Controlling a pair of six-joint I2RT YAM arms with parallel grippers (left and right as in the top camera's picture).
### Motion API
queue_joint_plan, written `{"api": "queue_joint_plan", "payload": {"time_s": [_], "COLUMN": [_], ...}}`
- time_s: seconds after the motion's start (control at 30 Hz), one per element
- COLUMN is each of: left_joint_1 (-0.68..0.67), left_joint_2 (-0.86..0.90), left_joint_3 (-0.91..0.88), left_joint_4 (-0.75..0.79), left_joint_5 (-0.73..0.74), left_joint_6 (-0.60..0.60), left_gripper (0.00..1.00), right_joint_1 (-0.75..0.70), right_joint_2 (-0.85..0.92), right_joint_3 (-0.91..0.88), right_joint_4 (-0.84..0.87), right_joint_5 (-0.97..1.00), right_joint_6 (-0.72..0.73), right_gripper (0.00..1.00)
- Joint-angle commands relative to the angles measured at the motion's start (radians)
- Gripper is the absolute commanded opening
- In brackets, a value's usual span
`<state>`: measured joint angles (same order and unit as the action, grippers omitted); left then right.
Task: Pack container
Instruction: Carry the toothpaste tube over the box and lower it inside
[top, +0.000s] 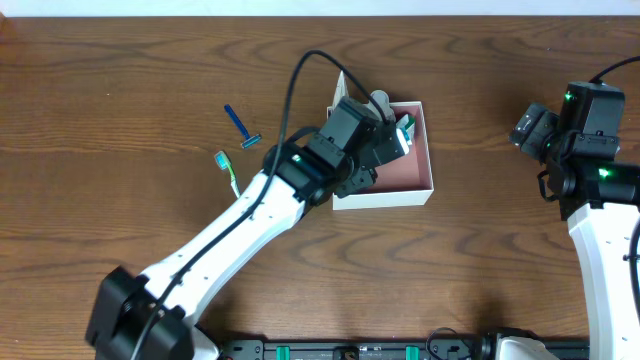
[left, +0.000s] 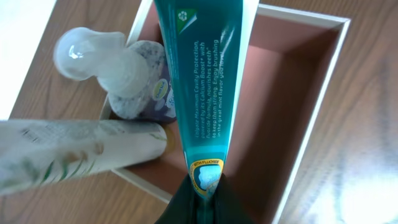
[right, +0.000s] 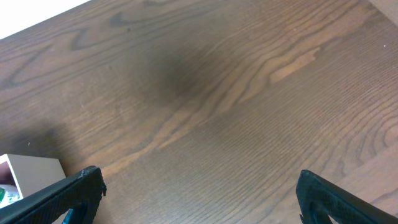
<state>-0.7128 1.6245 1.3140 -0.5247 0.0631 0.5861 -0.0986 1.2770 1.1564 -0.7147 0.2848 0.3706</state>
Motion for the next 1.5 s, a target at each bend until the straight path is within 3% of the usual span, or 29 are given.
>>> {"api": "queue_joint_plan", "payload": {"time_s": [0.0, 0.57, 0.97, 1.0, 1.07, 1.1, 1.13, 1.3, 1.47], "left_joint_1": [-0.005, -0.116, -0.116, -0.116, -0.116, -0.116, -0.116, -0.116, -0.116], "left_joint_2": [0.023, 0.079, 0.132, 0.132, 0.132, 0.132, 0.131, 0.113, 0.007], "left_joint_3": [0.017, 0.017, 0.017, 0.017, 0.017, 0.017, 0.017, 0.018, 0.019], "left_joint_4": [0.040, 0.077, 0.079, 0.079, 0.078, 0.078, 0.078, 0.090, 0.102], "left_joint_5": [-0.030, -0.032, -0.191, -0.196, -0.211, -0.212, -0.212, -0.233, -0.259], "left_joint_6": [0.063, 0.222, 0.304, 0.304, 0.304, 0.303, 0.302, 0.231, 0.039], "left_gripper": [0.06, 0.06, 0.06, 0.17, 0.74, 0.89, 0.98, 0.98, 0.98], "right_joint_1": [-0.005, -0.005, -0.005, -0.005, -0.005, -0.005, -0.005, -0.005, -0.005], "right_joint_2": [-0.001, -0.001, 0.000, -0.001, -0.001, -0.001, -0.001, -0.001, -0.001], "right_joint_3": [0.009, 0.009, 0.009, 0.009, 0.009, 0.009, 0.009, 0.009, 0.009], "right_joint_4": [-0.001, -0.001, -0.001, -0.001, -0.001, -0.001, -0.001, -0.001, -0.001], "right_joint_5": [0.011, 0.010, 0.010, 0.010, 0.011, 0.011, 0.010, 0.010, 0.010], "right_joint_6": [-0.012, -0.012, -0.012, -0.012, -0.012, -0.012, -0.012, -0.012, -0.012], "right_gripper": [0.99, 0.99, 0.99, 0.99, 0.99, 0.99, 0.99, 0.99, 0.99]}}
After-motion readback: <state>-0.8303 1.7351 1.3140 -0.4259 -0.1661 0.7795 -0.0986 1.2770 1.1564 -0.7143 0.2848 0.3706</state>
